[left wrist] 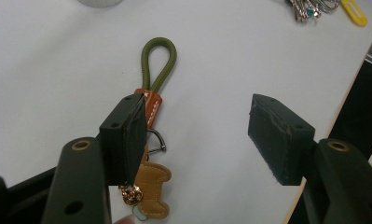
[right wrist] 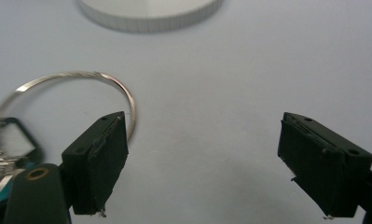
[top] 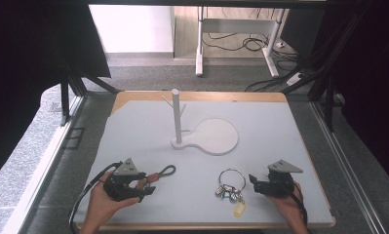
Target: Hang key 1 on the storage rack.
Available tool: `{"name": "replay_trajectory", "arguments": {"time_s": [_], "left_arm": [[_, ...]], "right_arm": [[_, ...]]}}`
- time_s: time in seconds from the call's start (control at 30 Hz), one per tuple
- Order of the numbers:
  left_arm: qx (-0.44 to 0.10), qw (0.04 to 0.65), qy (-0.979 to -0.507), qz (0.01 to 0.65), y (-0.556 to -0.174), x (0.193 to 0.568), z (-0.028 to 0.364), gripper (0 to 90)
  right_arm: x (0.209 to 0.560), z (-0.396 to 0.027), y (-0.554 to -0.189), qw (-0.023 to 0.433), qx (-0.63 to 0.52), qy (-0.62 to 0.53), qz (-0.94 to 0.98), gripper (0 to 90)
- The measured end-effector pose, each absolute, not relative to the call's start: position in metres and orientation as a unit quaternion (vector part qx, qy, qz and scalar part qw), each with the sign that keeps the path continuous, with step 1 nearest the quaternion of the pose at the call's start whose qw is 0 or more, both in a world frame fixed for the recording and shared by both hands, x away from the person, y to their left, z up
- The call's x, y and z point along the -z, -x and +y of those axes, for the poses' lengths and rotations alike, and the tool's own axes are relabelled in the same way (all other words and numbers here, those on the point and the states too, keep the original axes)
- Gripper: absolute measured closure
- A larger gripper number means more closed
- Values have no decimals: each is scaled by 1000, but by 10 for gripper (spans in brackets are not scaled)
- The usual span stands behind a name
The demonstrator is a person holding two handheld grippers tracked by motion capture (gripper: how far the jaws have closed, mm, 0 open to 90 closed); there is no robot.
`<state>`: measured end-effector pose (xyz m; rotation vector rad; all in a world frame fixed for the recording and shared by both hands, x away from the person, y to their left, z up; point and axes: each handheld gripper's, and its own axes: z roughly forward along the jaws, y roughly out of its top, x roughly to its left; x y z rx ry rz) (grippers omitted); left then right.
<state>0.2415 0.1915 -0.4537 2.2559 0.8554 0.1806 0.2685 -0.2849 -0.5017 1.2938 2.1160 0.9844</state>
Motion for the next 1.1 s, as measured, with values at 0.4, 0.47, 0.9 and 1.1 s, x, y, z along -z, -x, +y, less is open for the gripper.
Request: {"name": "replay_trajectory", "arguments": {"time_s": [0.4, 0.47, 0.9, 1.1], "left_arm": [[-70, 354, -871, 334, -240, 455, 190, 383], [-73, 353, -870, 336, -240, 456, 189, 389], [-103, 378, -846, 362, -233, 447, 190, 397], [-109, 364, -857, 348, -230, 438, 192, 391]], "right_arm": [[483, -301, -251, 226, -407, -457, 758, 204], [480, -306, -250, 223, -414, -456, 756, 217], [485, -314, -252, 194, -427, -443, 764, 246], [481, -314, -255, 197, -430, -442, 762, 250]]}}
